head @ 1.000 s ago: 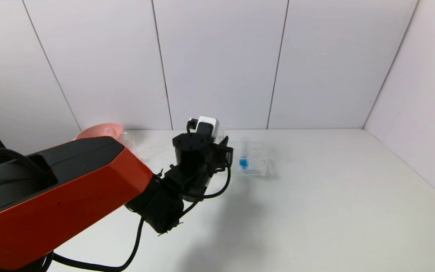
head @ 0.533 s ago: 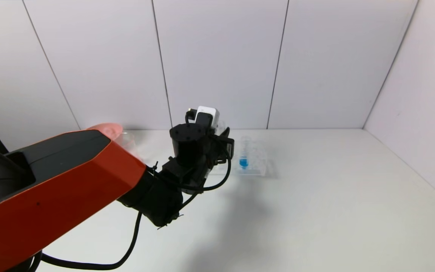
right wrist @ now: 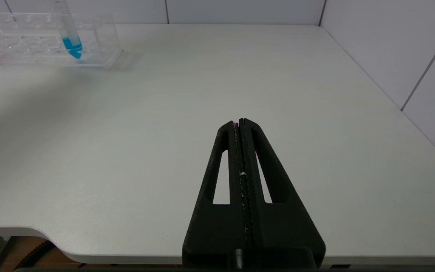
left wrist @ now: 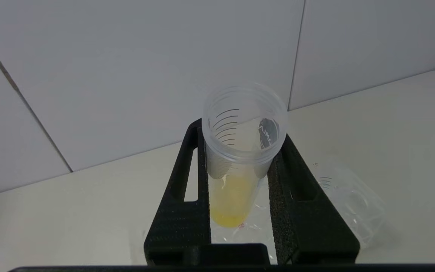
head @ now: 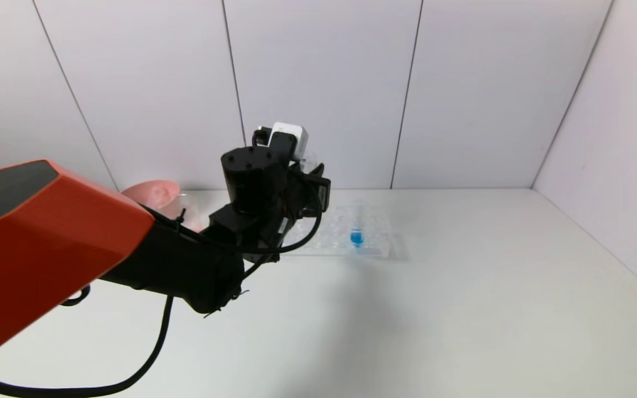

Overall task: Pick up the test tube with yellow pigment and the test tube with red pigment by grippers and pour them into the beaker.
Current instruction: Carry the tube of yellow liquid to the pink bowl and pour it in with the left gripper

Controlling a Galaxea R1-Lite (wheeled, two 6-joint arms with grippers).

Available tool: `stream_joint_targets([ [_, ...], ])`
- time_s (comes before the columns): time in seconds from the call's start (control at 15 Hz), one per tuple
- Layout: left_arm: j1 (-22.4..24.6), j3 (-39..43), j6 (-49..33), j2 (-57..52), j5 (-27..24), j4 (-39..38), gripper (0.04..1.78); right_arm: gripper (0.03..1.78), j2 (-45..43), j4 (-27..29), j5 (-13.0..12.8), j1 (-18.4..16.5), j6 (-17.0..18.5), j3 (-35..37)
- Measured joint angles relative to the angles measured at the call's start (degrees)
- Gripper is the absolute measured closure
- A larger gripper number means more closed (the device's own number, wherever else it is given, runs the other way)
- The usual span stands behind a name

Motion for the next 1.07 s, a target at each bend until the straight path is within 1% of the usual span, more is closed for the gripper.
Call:
stream_joint_targets([
  [0.2,2.4,0.0,1.5,-5.6,0.0,5.5,1.37,1.7,0.0,0.0,0.0,0.0,0.0,0.0],
  [0.73,8.3,-0.1,2.1,-17.1,-1.9,15.6,1.37,1.7,0.0,0.0,0.0,0.0,0.0,0.0],
  [1.07,14.3,1.1,2.1,-22.1,-7.1,20.7,1.37,1.7,0.0,0.0,0.0,0.0,0.0,0.0],
])
